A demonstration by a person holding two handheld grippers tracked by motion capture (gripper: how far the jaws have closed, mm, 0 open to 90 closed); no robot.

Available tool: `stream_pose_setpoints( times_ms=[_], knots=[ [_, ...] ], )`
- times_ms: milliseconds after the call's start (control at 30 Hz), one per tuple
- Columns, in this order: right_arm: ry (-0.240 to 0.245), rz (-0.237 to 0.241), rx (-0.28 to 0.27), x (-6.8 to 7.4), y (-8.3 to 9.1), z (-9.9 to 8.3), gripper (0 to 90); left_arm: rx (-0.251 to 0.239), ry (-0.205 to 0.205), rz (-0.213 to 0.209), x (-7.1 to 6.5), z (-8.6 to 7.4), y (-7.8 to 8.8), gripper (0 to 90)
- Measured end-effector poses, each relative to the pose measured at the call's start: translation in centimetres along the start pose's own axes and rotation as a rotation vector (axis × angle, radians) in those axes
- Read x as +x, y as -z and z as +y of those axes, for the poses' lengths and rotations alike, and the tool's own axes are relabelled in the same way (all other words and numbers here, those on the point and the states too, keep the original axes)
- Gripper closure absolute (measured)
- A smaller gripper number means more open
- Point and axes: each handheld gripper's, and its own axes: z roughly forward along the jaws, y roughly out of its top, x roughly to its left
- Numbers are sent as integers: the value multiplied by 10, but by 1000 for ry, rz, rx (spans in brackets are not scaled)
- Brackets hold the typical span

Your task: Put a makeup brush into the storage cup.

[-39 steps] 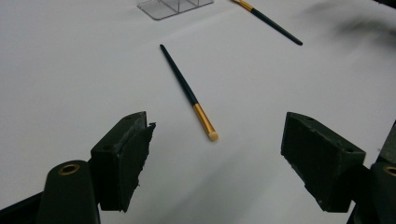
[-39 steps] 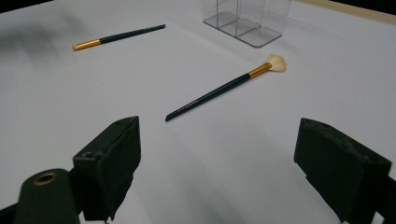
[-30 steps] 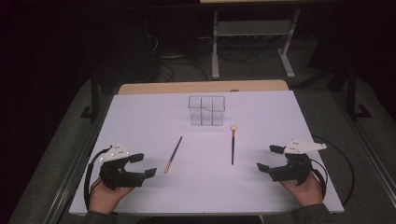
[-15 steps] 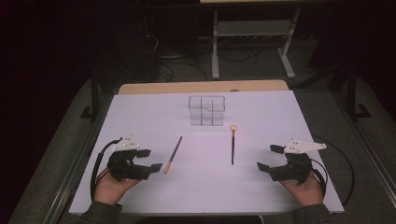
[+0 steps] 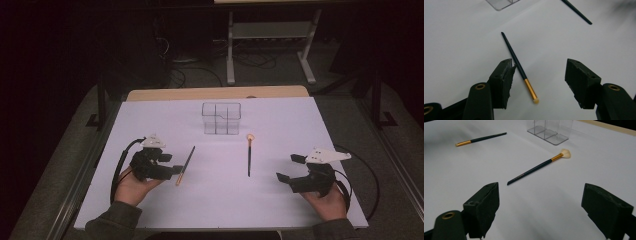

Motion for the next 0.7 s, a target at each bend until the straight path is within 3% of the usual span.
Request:
stream_pose_setpoints(
  times_ms=[367, 700],
  knots=[
    [-2, -11, -4, -2, 2, 1, 139, 54, 14, 5, 6, 16, -18, 399],
    [-1, -19, -7, -2, 3, 2, 139, 113, 49, 6, 8, 20, -37, 476]
  ],
)
